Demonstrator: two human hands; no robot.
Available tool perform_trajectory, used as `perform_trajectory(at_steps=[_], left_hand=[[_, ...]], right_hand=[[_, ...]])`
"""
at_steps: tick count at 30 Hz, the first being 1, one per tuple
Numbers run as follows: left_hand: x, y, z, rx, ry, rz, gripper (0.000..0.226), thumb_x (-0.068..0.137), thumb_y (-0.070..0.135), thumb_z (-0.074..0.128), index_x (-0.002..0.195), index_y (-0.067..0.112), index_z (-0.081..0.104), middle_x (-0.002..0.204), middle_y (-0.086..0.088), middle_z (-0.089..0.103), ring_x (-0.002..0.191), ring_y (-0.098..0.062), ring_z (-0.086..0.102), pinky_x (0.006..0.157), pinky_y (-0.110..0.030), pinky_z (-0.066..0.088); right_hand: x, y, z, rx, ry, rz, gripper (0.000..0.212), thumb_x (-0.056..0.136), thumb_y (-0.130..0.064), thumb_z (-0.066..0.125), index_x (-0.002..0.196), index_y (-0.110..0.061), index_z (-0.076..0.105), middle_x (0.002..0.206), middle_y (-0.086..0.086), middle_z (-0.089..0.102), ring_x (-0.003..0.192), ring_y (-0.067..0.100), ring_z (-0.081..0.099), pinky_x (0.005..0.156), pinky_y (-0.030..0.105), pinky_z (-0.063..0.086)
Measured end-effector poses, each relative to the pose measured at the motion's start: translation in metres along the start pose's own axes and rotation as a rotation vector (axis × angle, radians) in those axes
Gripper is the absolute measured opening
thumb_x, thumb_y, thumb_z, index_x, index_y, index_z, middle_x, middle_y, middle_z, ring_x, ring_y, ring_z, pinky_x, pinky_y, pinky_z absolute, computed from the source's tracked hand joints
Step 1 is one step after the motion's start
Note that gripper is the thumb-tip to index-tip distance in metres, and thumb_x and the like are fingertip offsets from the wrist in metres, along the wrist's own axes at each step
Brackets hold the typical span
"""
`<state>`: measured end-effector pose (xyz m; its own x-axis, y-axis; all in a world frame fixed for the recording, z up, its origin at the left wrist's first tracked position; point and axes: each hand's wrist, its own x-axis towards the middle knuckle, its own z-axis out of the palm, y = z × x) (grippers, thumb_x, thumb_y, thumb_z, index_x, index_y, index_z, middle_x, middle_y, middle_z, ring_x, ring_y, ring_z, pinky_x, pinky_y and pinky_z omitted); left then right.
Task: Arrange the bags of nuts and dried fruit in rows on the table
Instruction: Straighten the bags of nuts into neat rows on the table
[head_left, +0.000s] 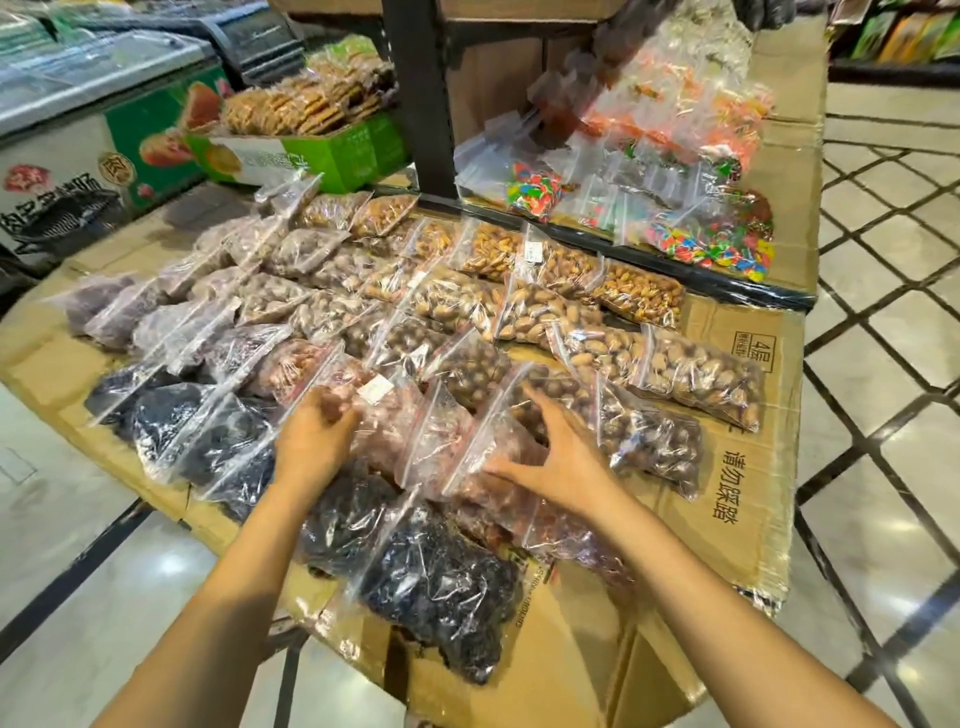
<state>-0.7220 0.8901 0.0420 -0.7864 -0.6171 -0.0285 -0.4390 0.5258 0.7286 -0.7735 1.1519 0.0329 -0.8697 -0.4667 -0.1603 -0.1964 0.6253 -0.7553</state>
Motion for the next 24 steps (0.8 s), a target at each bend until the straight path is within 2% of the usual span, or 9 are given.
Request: perform_trajectory(at_steps=[3,6,9,12,13,15,17,21,24], left_hand=[[0.019,-0.012,-0.001,0.045,-0.107,-0.091,0.017,0.085,0.026,0.071,0.087,0.011,0.062,0.066,0.0,0.06,0.07,-0.023,0.059,0.064,-0.029,0.04],[0.031,-0.016,0.001,0.067,-0.235,-0.11,0.03,0.088,0.019,0.068,0.061,0.016,0.053,0.056,0.001,0.053,0.058,-0.018,0.051,0.061,-0.028,0.04],[0.029,-0.012,-0.003,0.125,-0.279,0.018,0.025,0.094,0.012,0.057,0.07,0.015,0.05,0.064,0.001,0.052,0.059,-0.014,0.048,0.053,-0.022,0.037],[0.019,-0.009,-0.005,0.001,-0.219,0.112,0.021,0.097,0.012,0.052,0.076,0.016,0.048,0.074,-0.002,0.056,0.063,-0.014,0.051,0.054,-0.016,0.039],[0.016,-0.009,-0.005,-0.074,-0.19,0.109,0.019,0.097,0.013,0.051,0.078,0.016,0.049,0.078,-0.007,0.059,0.065,-0.017,0.055,0.056,-0.02,0.045],[0.012,-0.01,-0.008,-0.194,-0.142,0.088,0.017,0.097,0.017,0.05,0.08,0.015,0.049,0.086,-0.017,0.064,0.073,-0.03,0.064,0.066,-0.036,0.057],[0.009,-0.013,-0.01,-0.257,-0.112,0.063,0.018,0.097,0.021,0.051,0.081,0.013,0.048,0.084,-0.018,0.062,0.078,-0.04,0.066,0.07,-0.046,0.058],[0.006,-0.014,-0.009,-0.189,-0.145,0.016,0.018,0.099,0.018,0.048,0.082,0.015,0.045,0.079,-0.002,0.057,0.074,-0.027,0.063,0.061,-0.026,0.052],[0.006,-0.018,-0.01,-0.001,-0.212,0.036,0.016,0.099,0.015,0.048,0.083,0.011,0.046,0.071,0.002,0.053,0.06,-0.013,0.05,0.048,-0.016,0.035]], right_hand=[[0.028,-0.02,0.026,-0.073,-0.078,0.047,0.123,0.058,-0.079,0.061,0.152,-0.027,0.001,0.161,0.005,0.003,0.147,0.029,0.009,0.118,0.05,0.015],[0.037,-0.025,0.051,-0.164,-0.076,0.106,0.124,0.055,-0.086,0.056,0.152,-0.031,0.002,0.16,0.005,0.0,0.147,0.029,0.003,0.116,0.056,0.015],[0.036,-0.024,0.058,-0.219,-0.019,0.142,0.122,0.053,-0.087,0.056,0.151,-0.034,0.007,0.159,0.001,0.009,0.146,0.025,0.011,0.116,0.048,0.019],[0.033,-0.027,0.057,-0.223,-0.003,0.148,0.12,0.053,-0.086,0.057,0.15,-0.035,0.009,0.159,0.0,0.012,0.146,0.024,0.016,0.115,0.045,0.021],[0.033,-0.028,0.058,-0.224,-0.004,0.147,0.119,0.053,-0.086,0.057,0.15,-0.035,0.01,0.159,-0.001,0.012,0.145,0.024,0.017,0.115,0.044,0.021],[0.032,-0.031,0.059,-0.233,-0.001,0.148,0.116,0.055,-0.084,0.058,0.15,-0.033,0.014,0.158,-0.002,0.015,0.144,0.022,0.019,0.114,0.042,0.023],[0.032,-0.033,0.059,-0.252,-0.003,0.144,0.113,0.058,-0.082,0.059,0.149,-0.032,0.016,0.156,-0.002,0.018,0.142,0.021,0.022,0.112,0.04,0.026],[0.034,-0.034,0.061,-0.264,-0.002,0.149,0.113,0.057,-0.083,0.057,0.149,-0.032,0.017,0.156,-0.002,0.019,0.142,0.022,0.023,0.112,0.041,0.027],[0.034,-0.033,0.063,-0.271,0.012,0.148,0.114,0.055,-0.085,0.055,0.149,-0.033,0.018,0.156,-0.002,0.02,0.142,0.022,0.024,0.111,0.042,0.028]])
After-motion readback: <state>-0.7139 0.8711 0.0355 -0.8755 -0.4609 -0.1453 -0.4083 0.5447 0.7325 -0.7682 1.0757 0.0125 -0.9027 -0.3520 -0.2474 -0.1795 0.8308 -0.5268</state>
